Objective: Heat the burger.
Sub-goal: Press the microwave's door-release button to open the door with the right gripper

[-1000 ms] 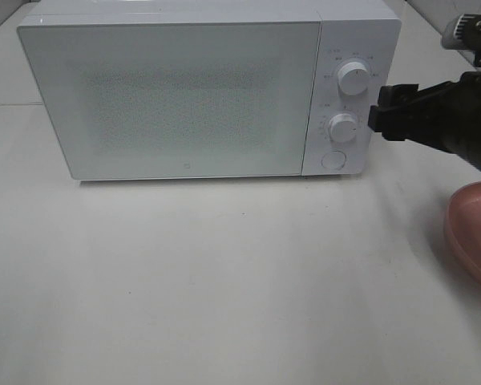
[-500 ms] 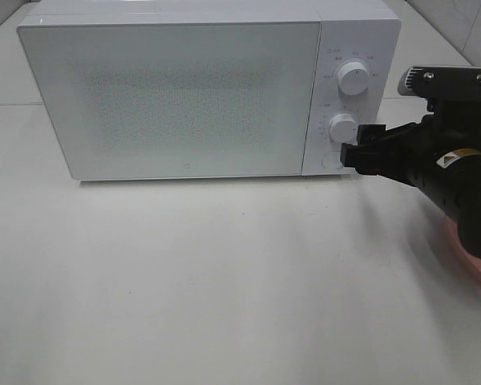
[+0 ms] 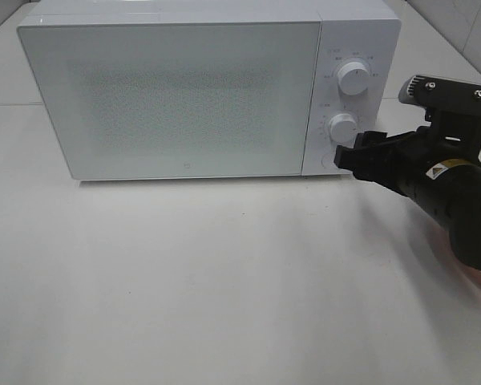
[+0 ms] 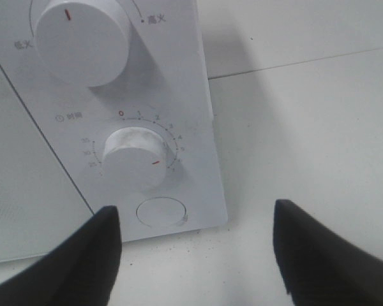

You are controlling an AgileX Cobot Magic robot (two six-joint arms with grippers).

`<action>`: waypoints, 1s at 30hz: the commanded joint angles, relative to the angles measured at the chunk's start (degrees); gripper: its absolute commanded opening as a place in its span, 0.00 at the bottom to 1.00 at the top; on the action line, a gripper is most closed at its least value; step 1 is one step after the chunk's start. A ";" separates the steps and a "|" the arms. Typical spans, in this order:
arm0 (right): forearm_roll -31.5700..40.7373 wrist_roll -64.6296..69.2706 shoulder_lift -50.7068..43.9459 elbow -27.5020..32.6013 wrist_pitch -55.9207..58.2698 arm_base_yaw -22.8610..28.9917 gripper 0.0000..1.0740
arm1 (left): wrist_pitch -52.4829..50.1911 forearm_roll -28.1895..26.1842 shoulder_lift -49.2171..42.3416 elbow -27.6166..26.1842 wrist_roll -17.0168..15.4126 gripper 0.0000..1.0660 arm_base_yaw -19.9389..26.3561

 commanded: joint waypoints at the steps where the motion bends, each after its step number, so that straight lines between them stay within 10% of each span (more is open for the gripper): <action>1: -0.86 7.56 0.06 0.11 1.78 0.29 0.49 | -0.52 -0.11 -1.32 0.11 -0.23 0.94 0.00; 12: -2.06 50.13 0.06 0.11 5.56 0.29 0.03 | -0.52 -0.11 -1.32 0.11 -0.23 0.94 0.00; 30: -5.27 81.93 0.17 0.06 8.65 0.23 0.00 | -0.52 -0.11 -1.32 0.11 -0.23 0.94 0.00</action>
